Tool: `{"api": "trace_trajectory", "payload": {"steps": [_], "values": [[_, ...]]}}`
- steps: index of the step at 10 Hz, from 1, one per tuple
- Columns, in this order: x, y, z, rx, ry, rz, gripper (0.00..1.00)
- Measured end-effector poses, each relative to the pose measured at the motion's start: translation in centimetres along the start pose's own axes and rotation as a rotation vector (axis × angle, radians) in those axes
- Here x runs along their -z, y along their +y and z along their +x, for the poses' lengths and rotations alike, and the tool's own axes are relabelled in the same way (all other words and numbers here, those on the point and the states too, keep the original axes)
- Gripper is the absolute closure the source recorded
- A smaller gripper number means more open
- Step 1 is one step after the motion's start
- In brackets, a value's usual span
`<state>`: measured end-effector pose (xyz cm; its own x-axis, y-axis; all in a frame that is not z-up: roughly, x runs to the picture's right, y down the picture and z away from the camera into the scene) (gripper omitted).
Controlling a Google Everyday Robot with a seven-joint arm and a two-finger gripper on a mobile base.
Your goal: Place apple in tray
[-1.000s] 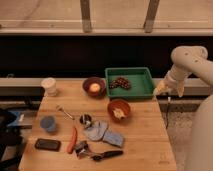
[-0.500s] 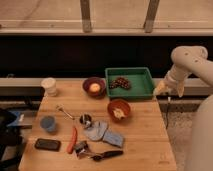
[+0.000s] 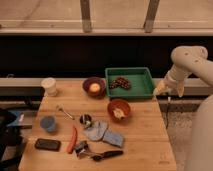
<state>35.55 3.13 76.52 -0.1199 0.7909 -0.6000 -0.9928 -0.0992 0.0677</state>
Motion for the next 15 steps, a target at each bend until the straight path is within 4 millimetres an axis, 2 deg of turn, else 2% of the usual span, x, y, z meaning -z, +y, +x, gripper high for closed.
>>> {"api": "trace_trajectory", "payload": {"steps": [8, 10, 11, 13, 15], "values": [[0.1, 0.1, 0.0, 0.002, 0.000, -0.001, 0.20], [0.8, 1.0, -0.6, 0.053, -0.057, -0.023, 0.20], [1.0, 1.8, -1.0, 0.086, -0.078, -0.025, 0.20], [1.5, 5.8, -2.3, 0.186, -0.127, -0.042, 0.20], [2.5, 10.7, -3.7, 0.305, -0.182, -0.051, 0.20]]}}
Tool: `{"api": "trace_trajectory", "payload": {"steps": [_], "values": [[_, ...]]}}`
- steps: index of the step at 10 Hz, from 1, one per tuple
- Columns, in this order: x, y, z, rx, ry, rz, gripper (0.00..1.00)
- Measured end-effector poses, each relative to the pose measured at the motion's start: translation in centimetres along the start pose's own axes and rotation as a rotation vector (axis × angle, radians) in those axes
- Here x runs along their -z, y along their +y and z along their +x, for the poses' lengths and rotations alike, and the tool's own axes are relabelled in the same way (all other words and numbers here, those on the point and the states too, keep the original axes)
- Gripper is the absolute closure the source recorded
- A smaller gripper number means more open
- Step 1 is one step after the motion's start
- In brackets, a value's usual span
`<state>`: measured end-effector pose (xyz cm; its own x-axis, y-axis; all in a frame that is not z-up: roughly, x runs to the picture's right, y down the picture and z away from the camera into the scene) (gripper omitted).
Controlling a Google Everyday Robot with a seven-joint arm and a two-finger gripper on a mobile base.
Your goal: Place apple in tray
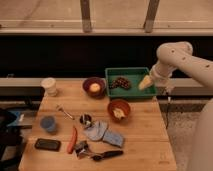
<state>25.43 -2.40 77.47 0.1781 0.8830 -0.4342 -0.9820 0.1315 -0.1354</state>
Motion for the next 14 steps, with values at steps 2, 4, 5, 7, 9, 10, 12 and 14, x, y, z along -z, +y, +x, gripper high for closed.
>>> {"api": "trace_trajectory", "payload": {"steps": [2, 4, 5, 7, 9, 10, 12, 14], "values": [[0.4, 4.7, -2.8, 0.126, -0.059, -0.014, 0.20], [1.4, 9.8, -5.2, 0.245, -0.146, -0.032, 0.20], [1.9, 11.1, -5.8, 0.275, -0.173, -0.035, 0.20], [1.9, 11.3, -5.8, 0.280, -0.177, -0.035, 0.20], [1.9, 11.3, -5.8, 0.280, -0.177, -0.035, 0.20], [1.9, 11.2, -5.8, 0.278, -0.178, -0.035, 0.20], [1.7, 11.7, -6.1, 0.286, -0.197, -0.045, 0.20], [1.0, 14.3, -7.4, 0.322, -0.217, -0.071, 0.20]]}}
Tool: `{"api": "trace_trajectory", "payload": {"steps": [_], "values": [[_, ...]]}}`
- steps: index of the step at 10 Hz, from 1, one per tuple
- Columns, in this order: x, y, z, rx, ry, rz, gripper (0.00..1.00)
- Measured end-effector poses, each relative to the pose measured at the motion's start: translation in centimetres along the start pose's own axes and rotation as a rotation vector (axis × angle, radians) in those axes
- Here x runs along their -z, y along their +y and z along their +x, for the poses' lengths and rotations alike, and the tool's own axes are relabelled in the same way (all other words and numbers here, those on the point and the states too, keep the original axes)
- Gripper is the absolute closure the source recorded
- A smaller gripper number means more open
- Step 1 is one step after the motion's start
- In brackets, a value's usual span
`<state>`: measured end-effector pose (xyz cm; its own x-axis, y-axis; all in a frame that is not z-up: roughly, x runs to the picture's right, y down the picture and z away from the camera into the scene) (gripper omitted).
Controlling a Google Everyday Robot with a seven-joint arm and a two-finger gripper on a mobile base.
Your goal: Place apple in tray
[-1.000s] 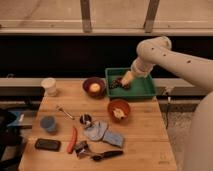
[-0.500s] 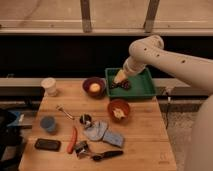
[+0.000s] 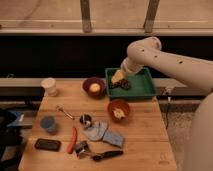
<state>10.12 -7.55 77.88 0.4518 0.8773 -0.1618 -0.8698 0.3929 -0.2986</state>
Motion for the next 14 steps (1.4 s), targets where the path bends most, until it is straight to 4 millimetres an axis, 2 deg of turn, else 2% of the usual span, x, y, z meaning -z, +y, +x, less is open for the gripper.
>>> {"api": "trace_trajectory", "payload": {"steps": [2, 3, 6, 7, 8, 12, 14], "values": [[-1.7, 2.8, -2.9, 0.040, -0.022, -0.035, 0.20], [-3.2, 4.9, -5.1, 0.070, -0.031, -0.064, 0.20], [-7.8, 8.1, -8.1, 0.108, -0.029, -0.149, 0.20], [-9.9, 8.9, -8.2, 0.121, -0.016, -0.188, 0.20], [-10.5, 9.3, -8.3, 0.126, -0.014, -0.204, 0.20], [-10.7, 9.4, -8.3, 0.128, -0.014, -0.205, 0.20], [-11.2, 9.5, -7.2, 0.100, -0.014, -0.212, 0.20]]}}
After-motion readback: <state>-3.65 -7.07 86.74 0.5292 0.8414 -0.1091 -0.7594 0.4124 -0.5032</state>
